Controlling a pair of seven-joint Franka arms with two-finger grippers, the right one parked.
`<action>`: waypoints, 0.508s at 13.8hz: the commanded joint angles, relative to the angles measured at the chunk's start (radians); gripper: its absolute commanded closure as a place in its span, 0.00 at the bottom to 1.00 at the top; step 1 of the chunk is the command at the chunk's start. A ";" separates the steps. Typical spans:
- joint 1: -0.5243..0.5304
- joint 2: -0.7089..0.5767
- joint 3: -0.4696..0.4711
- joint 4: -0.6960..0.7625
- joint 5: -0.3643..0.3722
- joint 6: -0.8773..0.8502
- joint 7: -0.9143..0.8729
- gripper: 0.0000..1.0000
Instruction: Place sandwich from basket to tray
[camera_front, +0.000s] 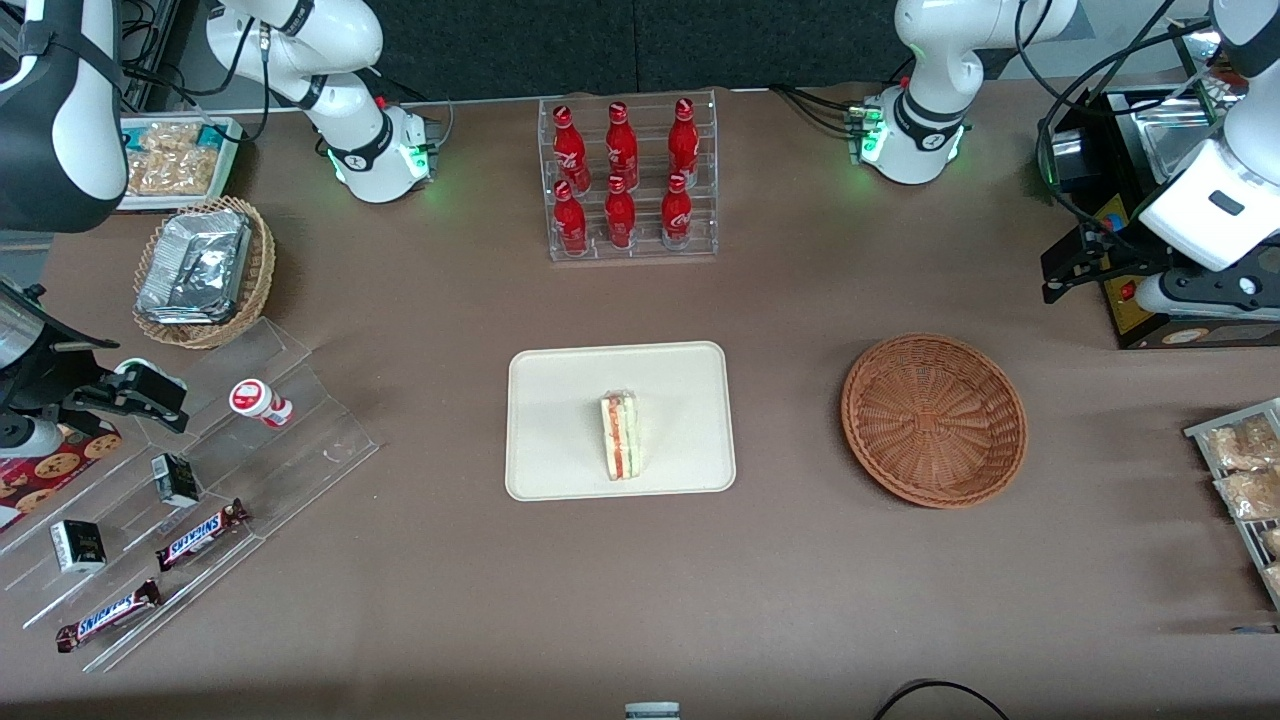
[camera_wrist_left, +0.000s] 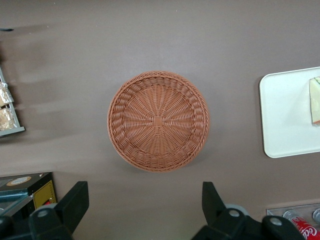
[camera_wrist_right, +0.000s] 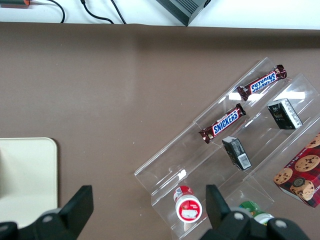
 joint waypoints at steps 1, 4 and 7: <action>0.000 0.013 -0.009 0.037 0.016 -0.026 -0.006 0.00; 0.000 0.014 -0.008 0.039 0.016 -0.026 -0.004 0.00; -0.008 0.014 -0.008 0.039 0.016 -0.026 -0.004 0.00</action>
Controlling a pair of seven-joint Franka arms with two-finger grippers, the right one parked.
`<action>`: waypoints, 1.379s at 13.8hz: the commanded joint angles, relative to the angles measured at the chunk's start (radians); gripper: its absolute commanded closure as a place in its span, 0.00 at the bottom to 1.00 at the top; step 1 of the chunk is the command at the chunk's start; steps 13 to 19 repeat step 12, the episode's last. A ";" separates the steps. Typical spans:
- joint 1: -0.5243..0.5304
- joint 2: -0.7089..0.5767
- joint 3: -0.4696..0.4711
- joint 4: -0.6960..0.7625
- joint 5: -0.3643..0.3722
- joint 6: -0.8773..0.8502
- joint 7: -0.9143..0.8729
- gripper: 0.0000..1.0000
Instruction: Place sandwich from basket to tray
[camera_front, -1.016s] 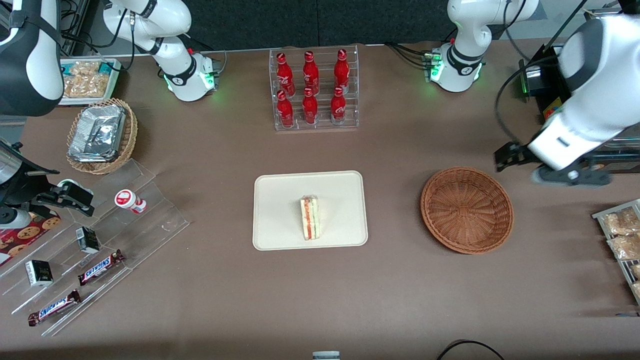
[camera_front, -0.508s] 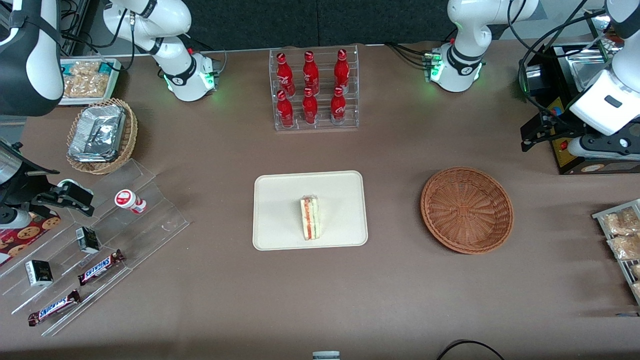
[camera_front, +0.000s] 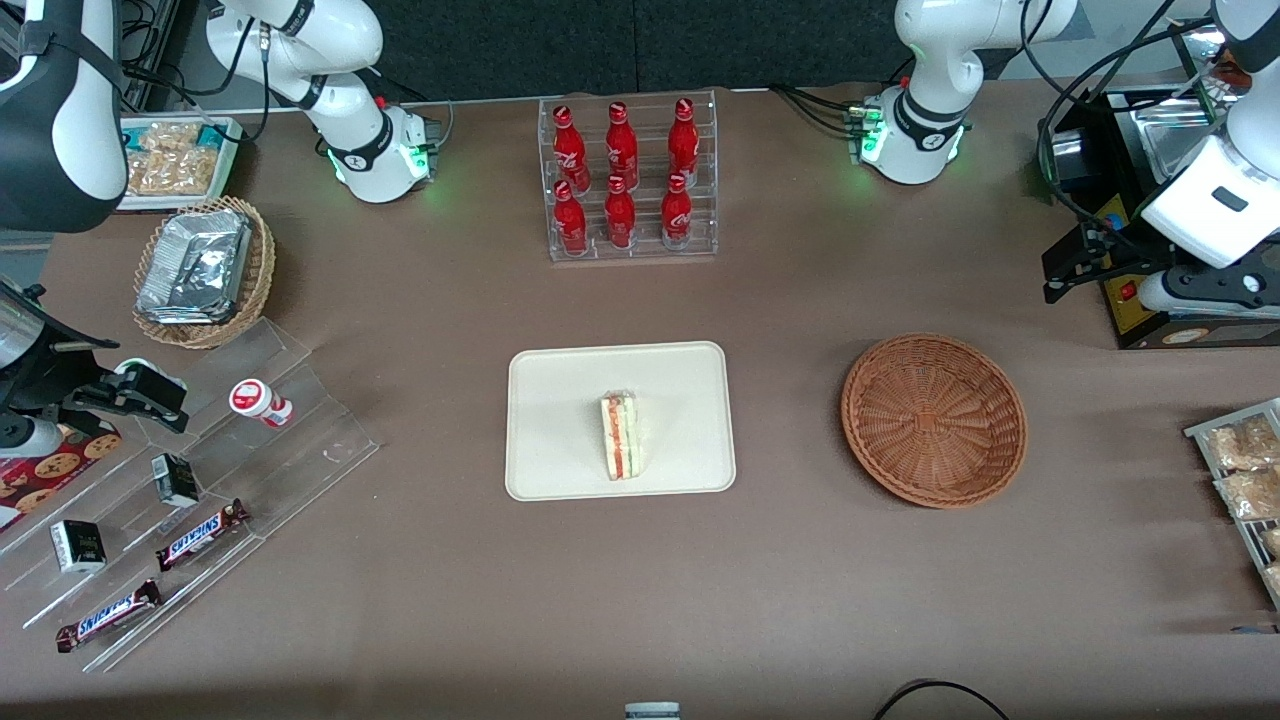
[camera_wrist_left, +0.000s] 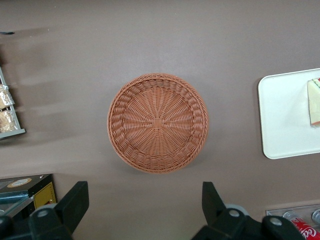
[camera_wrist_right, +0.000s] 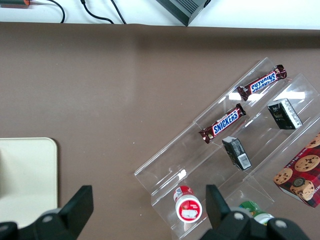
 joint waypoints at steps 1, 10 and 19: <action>-0.006 0.013 -0.004 0.032 0.016 -0.025 -0.004 0.00; -0.002 0.012 -0.006 0.054 0.028 -0.041 -0.009 0.00; 0.001 0.012 -0.003 0.054 0.026 -0.039 -0.006 0.00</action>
